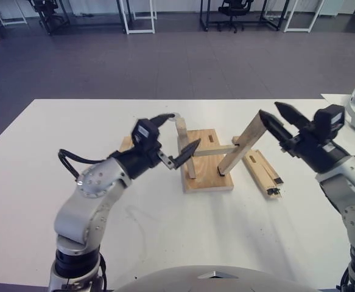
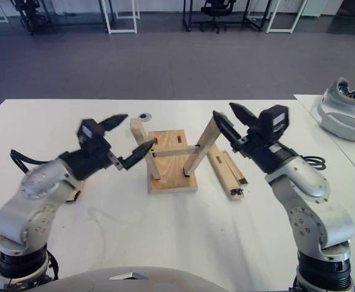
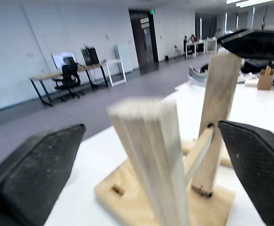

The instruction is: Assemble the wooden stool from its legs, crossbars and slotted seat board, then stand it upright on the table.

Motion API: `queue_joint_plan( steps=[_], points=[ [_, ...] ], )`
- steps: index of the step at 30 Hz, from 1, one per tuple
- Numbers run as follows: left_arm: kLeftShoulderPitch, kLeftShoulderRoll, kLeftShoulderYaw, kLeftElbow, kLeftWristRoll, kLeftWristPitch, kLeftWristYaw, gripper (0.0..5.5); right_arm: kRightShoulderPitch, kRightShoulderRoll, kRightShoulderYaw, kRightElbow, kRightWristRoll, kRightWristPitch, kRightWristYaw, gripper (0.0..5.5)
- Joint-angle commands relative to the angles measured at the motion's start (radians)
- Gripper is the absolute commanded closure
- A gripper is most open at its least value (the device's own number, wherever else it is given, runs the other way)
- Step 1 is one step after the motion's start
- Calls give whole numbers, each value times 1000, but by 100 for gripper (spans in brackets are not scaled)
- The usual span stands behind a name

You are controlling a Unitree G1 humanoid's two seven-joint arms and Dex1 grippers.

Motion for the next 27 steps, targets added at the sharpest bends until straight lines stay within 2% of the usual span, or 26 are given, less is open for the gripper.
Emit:
queue_joint_plan(
  steps=[1,3,5,8,12,16,19,27],
  points=[
    [-73,18,244,31,-200,-2,38,28,-110,14,-101,77,119,-5,-41,311],
    [-77,23,307,87,-194,-12,102,28,-141,15,-58,171,56,16,-73,311],
    [-39,19,300,126,-141,-11,174,28,-144,18,-2,251,-21,33,-95,311],
    [56,-18,147,124,-34,41,300,28,-100,26,79,273,-135,42,-121,311],
    [50,-129,-32,47,-1,131,448,28,-52,123,115,115,-121,86,-226,311],
    [-10,-143,-25,-6,-2,228,525,28,-37,133,174,-2,-154,170,-299,311],
    [-35,-163,-32,-22,-2,311,581,28,-69,107,225,-24,-209,317,-385,311],
    [-73,-160,-188,5,56,383,589,28,-254,111,336,-110,-282,467,-397,311]
  ],
)
